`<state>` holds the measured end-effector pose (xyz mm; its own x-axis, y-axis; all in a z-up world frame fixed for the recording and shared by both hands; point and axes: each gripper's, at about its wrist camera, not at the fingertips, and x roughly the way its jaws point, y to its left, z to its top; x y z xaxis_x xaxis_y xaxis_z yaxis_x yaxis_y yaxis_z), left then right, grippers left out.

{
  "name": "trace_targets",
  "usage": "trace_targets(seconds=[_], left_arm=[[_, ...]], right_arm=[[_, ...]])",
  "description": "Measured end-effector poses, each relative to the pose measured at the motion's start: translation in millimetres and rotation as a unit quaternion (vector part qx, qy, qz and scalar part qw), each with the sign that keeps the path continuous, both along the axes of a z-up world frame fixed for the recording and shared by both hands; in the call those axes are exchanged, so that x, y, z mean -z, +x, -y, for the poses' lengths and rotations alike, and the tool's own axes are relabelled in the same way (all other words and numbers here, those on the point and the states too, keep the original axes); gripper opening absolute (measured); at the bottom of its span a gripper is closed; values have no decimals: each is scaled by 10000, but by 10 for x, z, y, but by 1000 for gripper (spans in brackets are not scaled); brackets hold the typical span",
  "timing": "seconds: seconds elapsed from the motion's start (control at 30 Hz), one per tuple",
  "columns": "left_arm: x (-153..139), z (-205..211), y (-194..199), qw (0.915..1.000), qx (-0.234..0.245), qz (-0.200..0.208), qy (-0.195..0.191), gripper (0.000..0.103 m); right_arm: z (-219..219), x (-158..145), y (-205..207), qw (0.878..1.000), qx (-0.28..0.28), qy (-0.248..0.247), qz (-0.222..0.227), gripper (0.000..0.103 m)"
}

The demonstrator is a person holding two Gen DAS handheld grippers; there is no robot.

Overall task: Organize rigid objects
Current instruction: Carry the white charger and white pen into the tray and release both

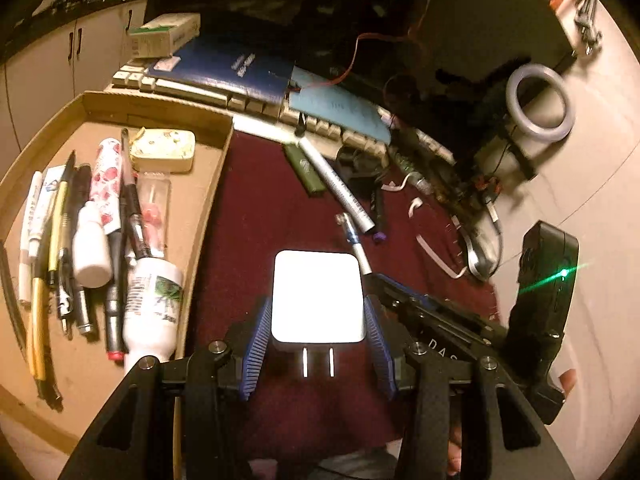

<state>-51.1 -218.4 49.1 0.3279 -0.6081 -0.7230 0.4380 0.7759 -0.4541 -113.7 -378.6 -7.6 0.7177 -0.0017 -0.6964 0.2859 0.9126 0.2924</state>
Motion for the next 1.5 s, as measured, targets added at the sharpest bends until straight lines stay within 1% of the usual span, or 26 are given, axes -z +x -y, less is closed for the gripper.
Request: trace_targets(seconds=[0.13, 0.23, 0.37, 0.43, 0.47, 0.57, 0.67, 0.77, 0.9, 1.0, 1.1, 1.33, 1.43, 1.5], left_arm=[[-227, -255, -25, 9994, -151, 119, -294, 49], [-404, -528, 26, 9979, -395, 294, -422, 49], [-595, -1018, 333, 9914, -1118, 623, -278, 49], [-594, -1208, 531, 9879, -1388, 676, -165, 49], [-561, -1298, 652, 9862, -1522, 642, -90, 49], [-415, -1476, 986, 9842, -1709, 459, 12, 49], [-242, -1529, 1295, 9842, -1752, 231, 73, 49], [-73, -1488, 1519, 9862, -1647, 81, 133, 49], [139, -1419, 1727, 9863, -1603, -170, 337, 49], [208, -1381, 1828, 9862, -1590, -205, 404, 49], [272, -1335, 1908, 9847, -1609, -239, 628, 49], [372, -1189, 2010, 9836, -1507, -303, 945, 49], [370, -1172, 2017, 9828, -1469, -227, 1096, 49], [367, -1181, 2019, 9823, -1489, -211, 1120, 49]], right_arm=[[-190, -271, 17, 9983, -293, 194, 472, 8], [-331, -416, 108, 9952, -594, 384, 682, 8], [-555, -522, 385, 9907, -982, 566, 747, 8], [-651, -529, 583, 9894, -1110, 619, 702, 8], [-687, -522, 682, 9890, -1146, 653, 666, 8], [-769, -478, 996, 9873, -1255, 815, 525, 8], [-811, -427, 1274, 9875, -1255, 857, 419, 8], [-808, -353, 1510, 9879, -1236, 884, 297, 8], [-853, -208, 1780, 9886, -1257, 825, 42, 8], [-847, -148, 1854, 9889, -1258, 788, 6, 8], [-837, -99, 1881, 9882, -1287, 830, -28, 8], [-855, -57, 1897, 9863, -1407, 858, -28, 8], [-858, -65, 1897, 9868, -1400, 811, 14, 8], [-849, -66, 1888, 9861, -1420, 866, 34, 10]])
